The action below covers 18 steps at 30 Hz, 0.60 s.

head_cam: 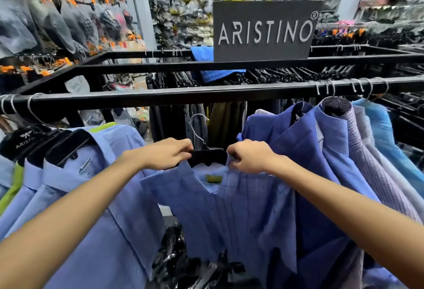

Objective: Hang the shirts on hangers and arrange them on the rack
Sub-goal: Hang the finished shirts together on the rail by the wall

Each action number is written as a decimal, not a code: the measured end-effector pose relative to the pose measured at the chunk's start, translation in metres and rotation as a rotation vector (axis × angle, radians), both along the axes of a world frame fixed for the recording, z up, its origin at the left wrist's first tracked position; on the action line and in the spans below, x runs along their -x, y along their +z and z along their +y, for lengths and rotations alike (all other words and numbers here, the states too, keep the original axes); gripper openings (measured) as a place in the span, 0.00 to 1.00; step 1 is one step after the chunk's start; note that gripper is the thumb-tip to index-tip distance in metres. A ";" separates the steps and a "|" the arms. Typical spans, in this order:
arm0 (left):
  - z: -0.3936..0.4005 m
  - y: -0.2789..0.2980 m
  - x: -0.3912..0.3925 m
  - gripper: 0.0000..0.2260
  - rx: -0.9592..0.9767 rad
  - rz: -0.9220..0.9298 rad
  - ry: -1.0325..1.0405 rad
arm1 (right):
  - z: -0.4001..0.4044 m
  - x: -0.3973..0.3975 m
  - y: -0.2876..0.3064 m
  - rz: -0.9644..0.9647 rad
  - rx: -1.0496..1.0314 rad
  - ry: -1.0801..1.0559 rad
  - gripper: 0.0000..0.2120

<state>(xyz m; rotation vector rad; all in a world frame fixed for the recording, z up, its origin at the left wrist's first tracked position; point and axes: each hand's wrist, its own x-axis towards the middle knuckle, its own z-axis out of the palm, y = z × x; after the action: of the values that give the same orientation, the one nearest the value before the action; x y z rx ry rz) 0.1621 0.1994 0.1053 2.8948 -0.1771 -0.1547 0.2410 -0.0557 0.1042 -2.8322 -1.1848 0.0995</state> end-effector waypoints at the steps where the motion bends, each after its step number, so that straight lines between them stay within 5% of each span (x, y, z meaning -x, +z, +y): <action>1: 0.003 0.002 0.008 0.04 -0.038 0.004 -0.015 | 0.003 -0.003 0.000 0.005 -0.021 0.016 0.05; 10: -0.005 0.036 0.078 0.09 0.023 -0.115 0.166 | 0.070 -0.008 0.002 -0.151 -0.260 0.176 0.09; 14: -0.010 0.037 0.105 0.08 0.009 -0.186 0.342 | 0.092 0.016 -0.002 0.066 -0.461 0.200 0.05; 18: -0.018 0.032 0.132 0.08 0.042 -0.157 0.437 | 0.109 0.051 0.004 0.609 -0.478 0.209 0.13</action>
<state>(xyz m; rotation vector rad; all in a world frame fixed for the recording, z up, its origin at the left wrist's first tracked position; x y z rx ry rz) 0.0304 0.1816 0.1373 2.8205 0.4179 0.1506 0.1897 0.0536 0.1082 -2.0427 -1.1501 0.5592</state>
